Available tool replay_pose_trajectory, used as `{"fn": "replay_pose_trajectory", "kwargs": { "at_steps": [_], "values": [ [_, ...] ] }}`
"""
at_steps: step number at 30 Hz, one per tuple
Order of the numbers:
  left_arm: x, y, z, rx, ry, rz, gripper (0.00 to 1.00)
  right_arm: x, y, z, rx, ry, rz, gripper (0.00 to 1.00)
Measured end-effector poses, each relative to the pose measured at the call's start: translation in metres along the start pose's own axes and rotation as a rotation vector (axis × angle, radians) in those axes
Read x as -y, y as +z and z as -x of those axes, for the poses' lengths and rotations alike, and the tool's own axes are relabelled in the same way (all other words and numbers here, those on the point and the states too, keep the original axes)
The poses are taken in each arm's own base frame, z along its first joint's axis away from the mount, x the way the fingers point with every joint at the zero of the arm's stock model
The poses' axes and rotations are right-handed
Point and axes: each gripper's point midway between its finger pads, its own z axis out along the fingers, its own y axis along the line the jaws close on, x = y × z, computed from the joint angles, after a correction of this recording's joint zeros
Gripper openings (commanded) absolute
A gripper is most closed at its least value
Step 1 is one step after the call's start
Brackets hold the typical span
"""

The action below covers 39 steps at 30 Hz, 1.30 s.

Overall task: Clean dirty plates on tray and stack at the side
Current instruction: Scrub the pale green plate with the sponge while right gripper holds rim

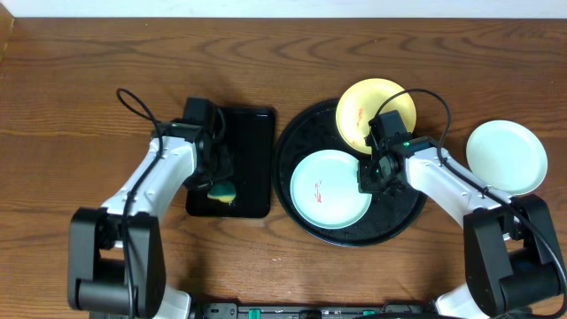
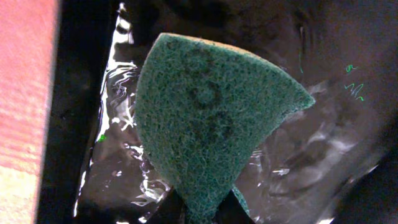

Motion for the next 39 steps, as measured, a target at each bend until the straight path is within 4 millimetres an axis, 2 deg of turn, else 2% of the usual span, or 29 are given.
{"fn": "replay_pose_trajectory", "kwargs": {
  "at_steps": [3,6,9,13,16,18,21,26,33,36,39],
  "values": [
    [0.004,-0.006,0.005,0.027,0.008,-0.015,0.07,0.000,0.000,0.000,0.000,0.000,0.000,0.01],
    [0.008,-0.005,0.002,0.012,0.013,-0.037,0.07,0.000,0.000,0.000,0.000,0.000,0.000,0.01],
    [0.020,-0.010,-0.001,-0.008,0.028,-0.086,0.07,0.000,0.000,0.000,0.000,0.000,0.000,0.01],
    [0.056,-0.030,0.008,0.018,0.078,-0.194,0.07,0.000,0.000,0.000,0.000,-0.005,0.001,0.01],
    [0.090,-0.051,0.010,0.064,0.147,-0.273,0.07,0.000,0.000,0.000,0.000,-0.013,0.001,0.01],
    [0.112,-0.059,0.003,0.079,0.191,-0.313,0.07,0.000,0.000,0.000,0.000,-0.016,0.001,0.01],
    [0.142,-0.060,-0.017,0.065,0.245,-0.356,0.08,0.000,0.000,0.000,0.000,-0.019,0.001,0.01],
    [0.189,-0.045,-0.049,0.027,0.318,-0.406,0.08,0.000,0.000,0.000,0.000,-0.019,0.002,0.01],
    [0.230,0.008,-0.083,-0.096,0.304,-0.436,0.07,0.000,0.000,0.000,0.000,-0.019,0.002,0.01],
    [0.237,0.030,-0.099,-0.157,0.295,-0.434,0.07,0.000,0.000,0.000,0.000,-0.019,0.002,0.01],
    [0.235,0.049,-0.111,-0.214,0.282,-0.404,0.07,0.000,0.000,0.000,0.000,-0.019,0.002,0.01]
  ]
}}
